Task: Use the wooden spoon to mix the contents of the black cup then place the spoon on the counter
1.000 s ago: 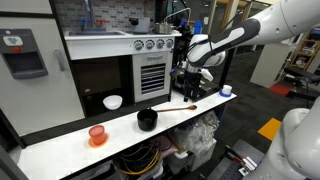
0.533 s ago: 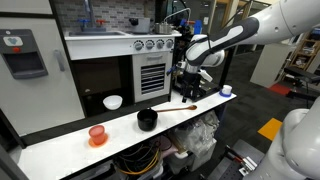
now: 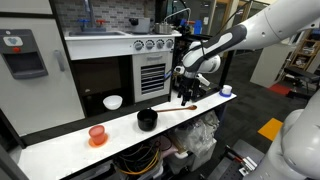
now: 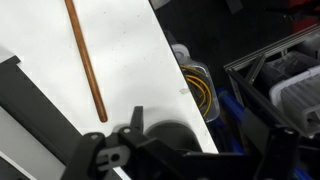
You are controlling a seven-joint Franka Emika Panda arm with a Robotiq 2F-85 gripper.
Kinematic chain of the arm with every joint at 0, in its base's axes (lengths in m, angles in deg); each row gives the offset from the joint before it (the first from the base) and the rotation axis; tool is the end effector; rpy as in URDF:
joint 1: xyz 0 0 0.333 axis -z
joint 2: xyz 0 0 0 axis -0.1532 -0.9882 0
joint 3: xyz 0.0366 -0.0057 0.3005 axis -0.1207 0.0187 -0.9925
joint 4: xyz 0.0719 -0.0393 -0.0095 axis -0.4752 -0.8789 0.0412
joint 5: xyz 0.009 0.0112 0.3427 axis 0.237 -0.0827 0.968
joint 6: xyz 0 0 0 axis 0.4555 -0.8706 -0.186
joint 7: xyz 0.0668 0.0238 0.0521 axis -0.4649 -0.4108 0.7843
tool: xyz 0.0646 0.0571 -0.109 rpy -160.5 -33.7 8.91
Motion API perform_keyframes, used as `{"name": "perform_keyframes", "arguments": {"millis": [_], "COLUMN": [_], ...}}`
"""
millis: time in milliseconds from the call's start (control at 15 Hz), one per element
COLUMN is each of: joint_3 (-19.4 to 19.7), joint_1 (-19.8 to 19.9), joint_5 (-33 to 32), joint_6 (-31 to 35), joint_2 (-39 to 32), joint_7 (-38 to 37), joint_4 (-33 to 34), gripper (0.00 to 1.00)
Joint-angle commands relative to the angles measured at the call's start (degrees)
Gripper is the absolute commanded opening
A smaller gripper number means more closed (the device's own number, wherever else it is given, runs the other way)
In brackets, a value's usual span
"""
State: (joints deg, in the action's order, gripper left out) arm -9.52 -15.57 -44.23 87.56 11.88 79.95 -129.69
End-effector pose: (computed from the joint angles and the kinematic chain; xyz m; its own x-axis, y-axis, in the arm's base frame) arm 0.4505 -0.0185 0.3415 0.5194 0.8363 0.1758 0.8528 -0.5205 -0.0437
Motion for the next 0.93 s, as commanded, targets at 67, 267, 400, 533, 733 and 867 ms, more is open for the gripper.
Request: {"name": "perform_keyframes", "arguments": {"millis": [67,267,400,533,733,867], "joint_3": [-2.57,-3.52,-4.15,-5.04,-6.40,-7.13], "joint_1": [3.80,5.61,7.11,8.92,11.40,12.49], "joint_5": [0.37,0.76,0.18,1.20,1.02,0.28], "joint_6": [9.81,13.39,12.09,11.68,12.34,12.73], "joint_2": [-5.74,-9.82,-12.24,-14.34,-16.85,-18.27], "joint_7": [2.78,3.37,3.46,5.45,7.81,8.39], "joint_4": [-0.04,1.13,2.66,3.96,6.08,7.65], "gripper": [1.00,1.00,1.00,1.00,1.00,1.00]}}
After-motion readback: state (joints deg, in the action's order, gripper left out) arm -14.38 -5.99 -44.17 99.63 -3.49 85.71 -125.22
